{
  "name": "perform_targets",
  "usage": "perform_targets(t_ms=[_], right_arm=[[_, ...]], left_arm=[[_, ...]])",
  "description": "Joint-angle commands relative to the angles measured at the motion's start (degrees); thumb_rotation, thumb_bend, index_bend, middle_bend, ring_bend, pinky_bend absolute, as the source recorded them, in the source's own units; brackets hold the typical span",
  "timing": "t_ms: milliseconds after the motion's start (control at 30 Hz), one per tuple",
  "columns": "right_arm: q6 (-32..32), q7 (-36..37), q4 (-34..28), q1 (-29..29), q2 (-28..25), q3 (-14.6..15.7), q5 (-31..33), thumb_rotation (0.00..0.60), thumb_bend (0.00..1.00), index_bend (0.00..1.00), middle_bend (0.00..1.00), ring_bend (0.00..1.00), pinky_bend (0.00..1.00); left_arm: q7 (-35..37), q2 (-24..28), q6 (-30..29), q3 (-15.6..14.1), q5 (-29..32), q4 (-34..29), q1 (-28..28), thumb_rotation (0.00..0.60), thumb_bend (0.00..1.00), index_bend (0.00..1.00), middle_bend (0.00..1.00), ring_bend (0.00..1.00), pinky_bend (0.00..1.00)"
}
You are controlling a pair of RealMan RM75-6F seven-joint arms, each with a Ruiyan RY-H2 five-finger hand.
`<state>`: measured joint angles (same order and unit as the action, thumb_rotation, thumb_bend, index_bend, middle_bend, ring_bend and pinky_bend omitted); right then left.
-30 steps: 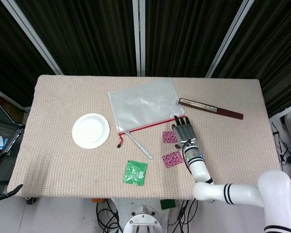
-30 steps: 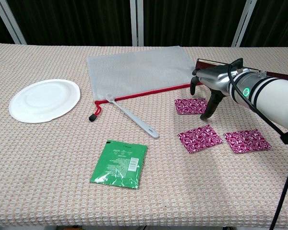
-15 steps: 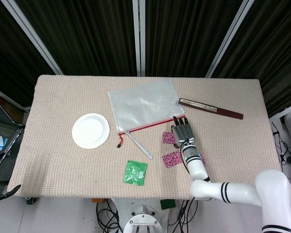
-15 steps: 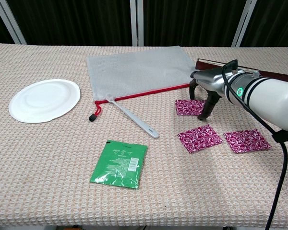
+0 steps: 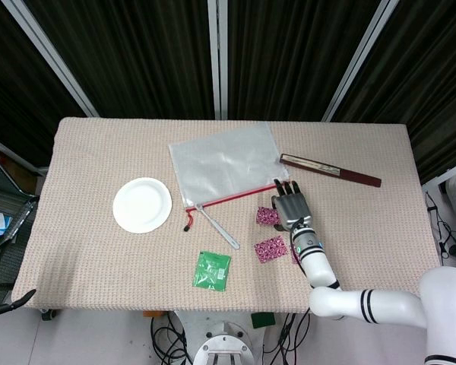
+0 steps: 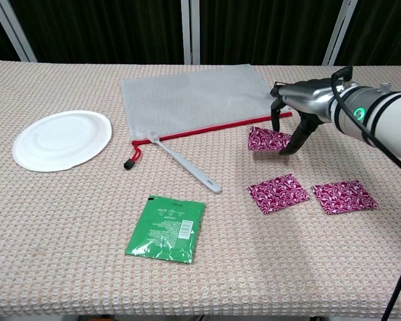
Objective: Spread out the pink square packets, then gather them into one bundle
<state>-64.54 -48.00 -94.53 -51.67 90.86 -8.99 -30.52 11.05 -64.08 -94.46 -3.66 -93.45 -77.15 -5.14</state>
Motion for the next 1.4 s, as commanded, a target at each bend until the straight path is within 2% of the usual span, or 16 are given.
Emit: perform_targets(t_ms=[33,267,367,500,733,1400], right_arm=[[-1.19,1.73,-6.31,2.45,-5.99,2.06,-4.27,0.600,0.48,0.49,0.00,0.00,0.00],[-0.29,3.04,-13.32,5.95,-14.98,8.51,-12.70,0.600,0.48,0.49,0.00,0.00,0.00],[0.15,2.24,-13.69,7.13,-17.07,11.99,-17.18,0.600,0.48,0.49,0.00,0.00,0.00],[1.08,1.98,-13.69,8.40,-17.68,14.88,-20.48,0.600,0.48,0.49,0.00,0.00,0.00],[1.57,2.18,-12.74,10.16,-16.18,16.40,-21.81,0.600,0.48,0.48,0.00,0.00,0.00],[2.04,-0.35,-12.23,10.49,-13.92,15.08,-16.60,0.600,0.48,0.43,0.01,0.00,0.00]], left_arm=[[-0.34,-0.04,0.32,-0.10,0.08,-0.17,0.04,0.299,0.09,0.05,0.03,0.00,0.18],[-1.37,-0.33,0.58,-0.07,-0.08,-0.87,0.25,0.301,0.09,0.05,0.03,0.00,0.18],[-1.98,-0.37,0.78,-0.09,-0.30,-1.35,0.47,0.300,0.09,0.05,0.03,0.00,0.18],[-2.79,-0.22,0.90,-0.18,-0.57,-2.03,0.63,0.300,0.09,0.05,0.03,0.00,0.18],[-2.71,0.07,0.95,-0.36,-0.30,-2.13,0.40,0.300,0.09,0.05,0.03,0.00,0.18],[-0.58,0.49,0.77,-0.76,-0.73,-1.29,0.35,0.300,0.09,0.05,0.03,0.00,0.18]])
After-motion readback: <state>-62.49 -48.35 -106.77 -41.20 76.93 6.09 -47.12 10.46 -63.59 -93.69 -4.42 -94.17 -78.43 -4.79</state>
